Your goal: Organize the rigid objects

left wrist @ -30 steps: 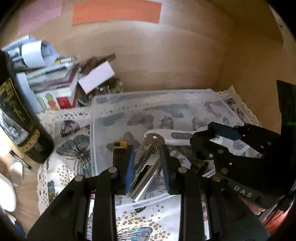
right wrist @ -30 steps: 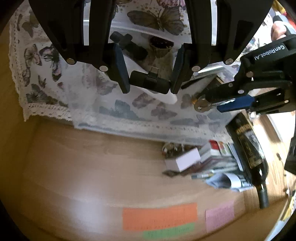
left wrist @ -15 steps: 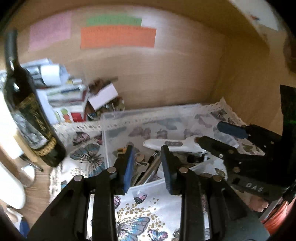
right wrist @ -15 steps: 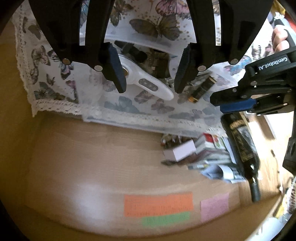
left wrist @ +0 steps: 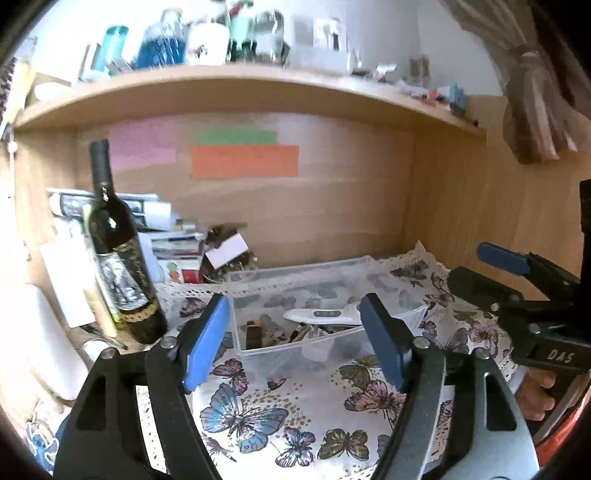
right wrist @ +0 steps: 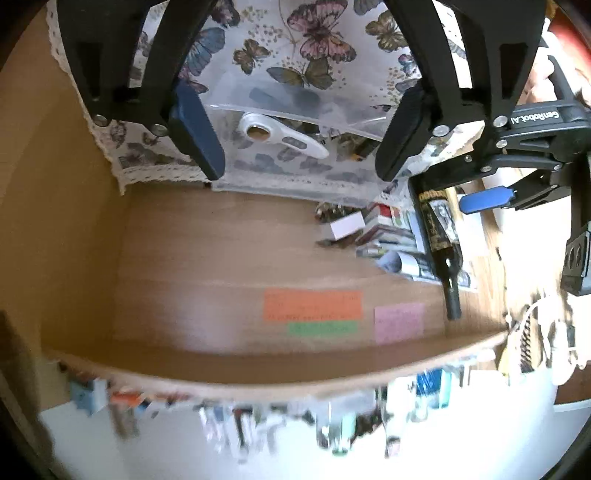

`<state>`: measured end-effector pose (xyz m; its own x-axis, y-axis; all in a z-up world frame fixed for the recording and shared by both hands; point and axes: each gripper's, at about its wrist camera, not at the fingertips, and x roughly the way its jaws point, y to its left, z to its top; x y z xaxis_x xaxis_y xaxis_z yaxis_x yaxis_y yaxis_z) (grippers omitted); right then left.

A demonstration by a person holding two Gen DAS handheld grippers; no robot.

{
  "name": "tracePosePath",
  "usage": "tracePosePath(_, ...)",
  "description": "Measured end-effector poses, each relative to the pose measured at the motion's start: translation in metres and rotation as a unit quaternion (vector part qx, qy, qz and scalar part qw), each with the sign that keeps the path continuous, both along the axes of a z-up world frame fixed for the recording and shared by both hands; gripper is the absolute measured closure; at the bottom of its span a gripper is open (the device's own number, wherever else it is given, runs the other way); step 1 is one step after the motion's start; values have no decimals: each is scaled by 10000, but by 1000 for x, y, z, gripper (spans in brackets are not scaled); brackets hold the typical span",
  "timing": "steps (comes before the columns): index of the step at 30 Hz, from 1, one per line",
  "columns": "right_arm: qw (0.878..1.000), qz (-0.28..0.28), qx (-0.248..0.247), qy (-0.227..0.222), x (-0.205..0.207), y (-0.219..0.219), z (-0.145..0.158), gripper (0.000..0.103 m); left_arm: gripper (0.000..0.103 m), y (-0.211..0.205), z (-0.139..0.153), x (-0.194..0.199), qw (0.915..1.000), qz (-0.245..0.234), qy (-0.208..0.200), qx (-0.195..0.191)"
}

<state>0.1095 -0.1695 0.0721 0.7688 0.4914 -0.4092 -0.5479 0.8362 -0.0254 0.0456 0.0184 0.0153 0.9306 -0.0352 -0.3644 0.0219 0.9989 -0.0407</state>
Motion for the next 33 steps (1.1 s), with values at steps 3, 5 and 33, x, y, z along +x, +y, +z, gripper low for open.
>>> tracePosePath(3,9998,-6,152,-87,-13,-9,5,16,18,-1,4,-16,9998,44,-181,1)
tracePosePath(5,9997,-22,217,-133,-19,-12,7,13,18,-3,7,-25,9995,98,-303,47)
tracePosePath(33,9990,36,378,-218,-37,-17,8,6,8,-6,9,-39,9985,143,-534,22)
